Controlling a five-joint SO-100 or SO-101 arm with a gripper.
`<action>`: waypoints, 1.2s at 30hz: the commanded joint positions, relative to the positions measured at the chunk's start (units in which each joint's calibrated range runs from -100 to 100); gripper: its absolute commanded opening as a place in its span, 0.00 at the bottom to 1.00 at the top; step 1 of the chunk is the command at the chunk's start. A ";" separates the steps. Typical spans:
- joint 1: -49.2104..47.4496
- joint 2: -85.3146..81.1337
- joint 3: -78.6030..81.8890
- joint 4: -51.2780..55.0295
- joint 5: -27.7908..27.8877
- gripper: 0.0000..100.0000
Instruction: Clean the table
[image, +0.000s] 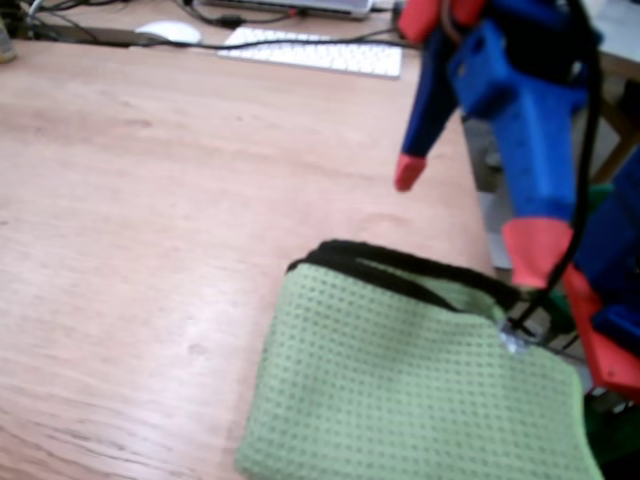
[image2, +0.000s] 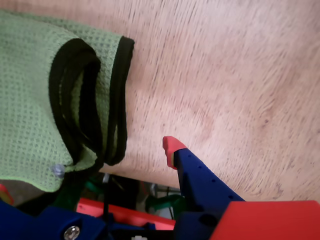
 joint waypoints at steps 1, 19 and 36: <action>0.24 4.06 -5.55 -0.66 0.15 0.63; -10.92 27.90 -16.69 -3.45 0.00 0.63; -10.75 29.96 -15.65 -7.89 0.15 0.04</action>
